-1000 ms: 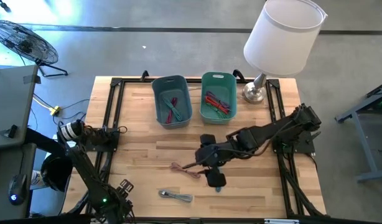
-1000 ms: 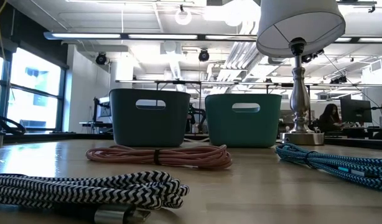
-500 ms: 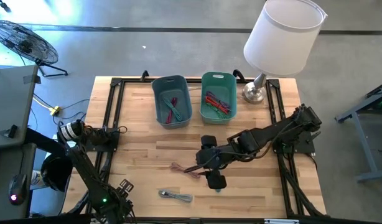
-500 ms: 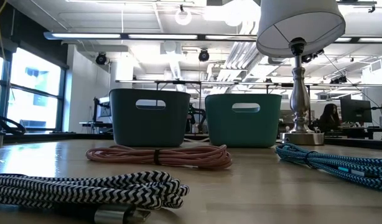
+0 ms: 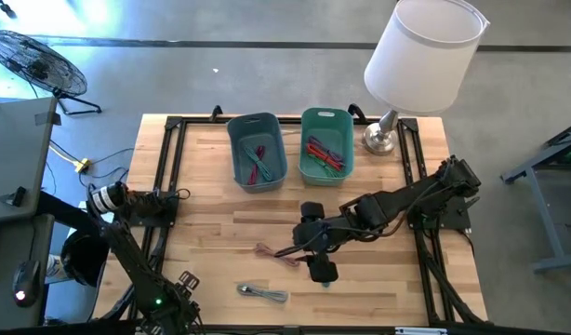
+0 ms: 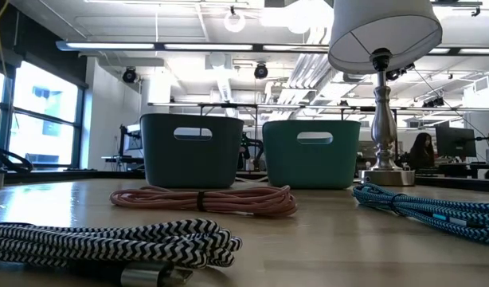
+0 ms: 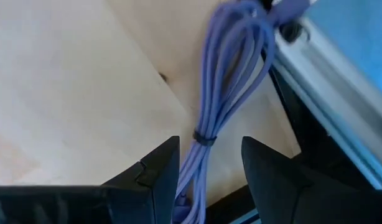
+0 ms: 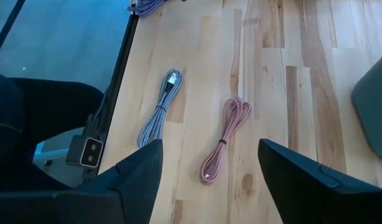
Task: Pick & Place USB Port
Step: Put the violet charger cable into the green bin
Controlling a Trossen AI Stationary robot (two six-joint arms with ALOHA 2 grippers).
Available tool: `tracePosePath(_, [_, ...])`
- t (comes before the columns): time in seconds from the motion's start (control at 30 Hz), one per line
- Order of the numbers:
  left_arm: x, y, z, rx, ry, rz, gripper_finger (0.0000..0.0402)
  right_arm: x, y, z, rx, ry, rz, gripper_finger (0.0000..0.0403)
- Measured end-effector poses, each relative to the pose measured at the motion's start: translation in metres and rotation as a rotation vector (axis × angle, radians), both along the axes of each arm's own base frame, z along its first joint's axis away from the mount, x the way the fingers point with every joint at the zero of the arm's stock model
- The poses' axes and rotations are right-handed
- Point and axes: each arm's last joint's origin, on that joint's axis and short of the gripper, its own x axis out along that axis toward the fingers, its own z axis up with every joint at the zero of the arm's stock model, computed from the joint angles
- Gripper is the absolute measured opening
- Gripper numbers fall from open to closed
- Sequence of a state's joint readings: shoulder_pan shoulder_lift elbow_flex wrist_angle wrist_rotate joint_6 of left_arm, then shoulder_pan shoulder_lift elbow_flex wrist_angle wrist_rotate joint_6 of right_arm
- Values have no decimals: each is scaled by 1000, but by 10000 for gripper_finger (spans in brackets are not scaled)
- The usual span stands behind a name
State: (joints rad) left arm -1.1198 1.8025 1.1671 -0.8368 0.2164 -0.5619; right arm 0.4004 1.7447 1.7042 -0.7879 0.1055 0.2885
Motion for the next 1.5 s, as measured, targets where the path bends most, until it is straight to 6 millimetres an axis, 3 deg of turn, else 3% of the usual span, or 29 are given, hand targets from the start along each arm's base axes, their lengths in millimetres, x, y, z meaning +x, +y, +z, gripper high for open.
tracePosePath(0.17, [0, -4, -16, 21, 74, -15, 169, 0, 0, 0, 1, 0, -2, 256])
tracePosePath(0.4, [1, -5, -22, 35, 68, -64, 163, 0, 0, 0, 8, -6, -6, 255])
tracePosePath(0.5, [1, -4, -23, 52, 52, -60, 128, 1, 0, 1, 19, -6, -16, 256])
tracePosePath(0.67, [1, -3, -24, 73, 36, -59, 23, 1, 0, 1, 22, -11, -17, 255])
tracePosePath(0.97, [2, 0, -22, 155, -16, -40, 12, 1, 0, 1, 22, -11, -18, 255])
tracePosePath(1.2, [14, 3, -6, 318, -190, -31, 10, 0, 6, 2, -31, -41, 59, 256])
tracePosePath(1.5, [50, 10, 46, 626, -649, -103, 10, -11, 31, 4, -229, -127, 170, 256])
